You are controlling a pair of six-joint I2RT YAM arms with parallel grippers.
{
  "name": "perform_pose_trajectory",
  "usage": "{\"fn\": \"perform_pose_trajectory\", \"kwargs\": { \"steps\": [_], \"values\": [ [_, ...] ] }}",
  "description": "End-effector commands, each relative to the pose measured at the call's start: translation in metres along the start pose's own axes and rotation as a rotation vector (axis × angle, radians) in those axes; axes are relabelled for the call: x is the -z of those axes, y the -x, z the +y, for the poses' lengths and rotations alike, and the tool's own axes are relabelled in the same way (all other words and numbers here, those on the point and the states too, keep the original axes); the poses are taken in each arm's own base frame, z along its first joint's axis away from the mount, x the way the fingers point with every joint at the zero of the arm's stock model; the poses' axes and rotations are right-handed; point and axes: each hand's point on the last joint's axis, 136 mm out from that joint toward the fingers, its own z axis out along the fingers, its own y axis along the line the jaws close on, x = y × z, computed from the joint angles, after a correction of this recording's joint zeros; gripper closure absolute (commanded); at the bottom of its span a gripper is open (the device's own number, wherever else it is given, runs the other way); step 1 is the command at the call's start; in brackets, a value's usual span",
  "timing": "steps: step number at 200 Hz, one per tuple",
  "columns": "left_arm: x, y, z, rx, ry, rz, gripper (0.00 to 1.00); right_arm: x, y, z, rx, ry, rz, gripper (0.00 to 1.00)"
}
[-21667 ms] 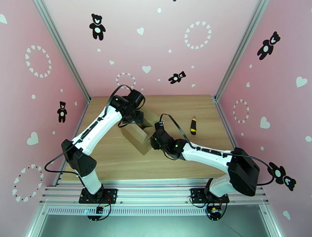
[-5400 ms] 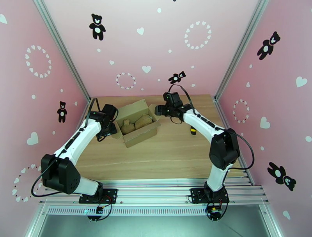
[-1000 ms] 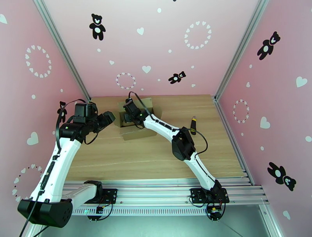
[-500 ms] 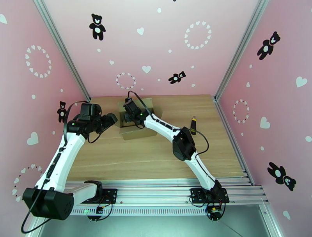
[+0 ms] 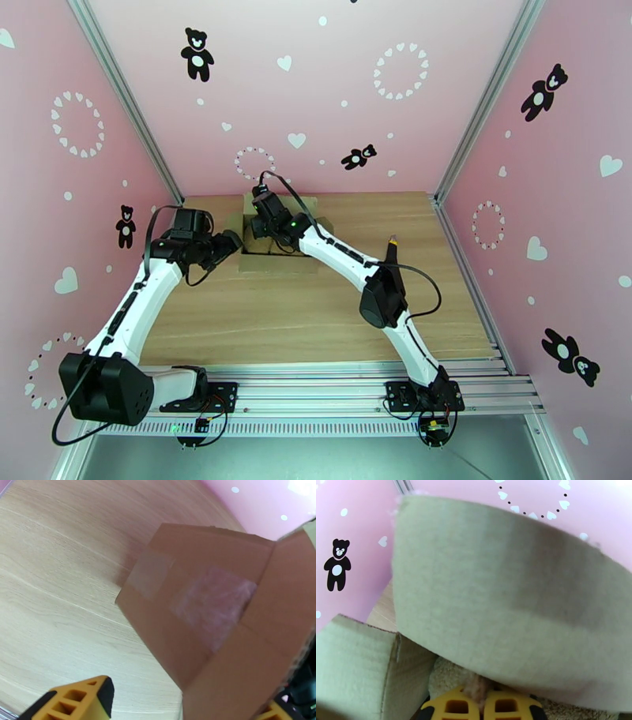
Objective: Unpack the express box
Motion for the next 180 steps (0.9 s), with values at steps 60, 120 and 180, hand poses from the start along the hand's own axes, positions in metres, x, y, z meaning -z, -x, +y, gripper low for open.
{"fn": "perform_pose_trajectory", "kwargs": {
  "steps": [60,120,180],
  "values": [
    [-0.005,0.02,-0.013,-0.05,-0.028,-0.039,0.35,0.017,0.011,0.012,-0.017,0.074,0.014,1.0],
    [-0.024,0.019,-0.015,-0.032,-0.06,-0.015,0.81,0.019,0.006,0.015,-0.021,0.103,0.046,1.0],
    [-0.045,0.007,-0.007,0.025,-0.045,0.062,1.0,0.021,-0.002,0.021,-0.023,0.143,0.084,1.0]
  ]
}}
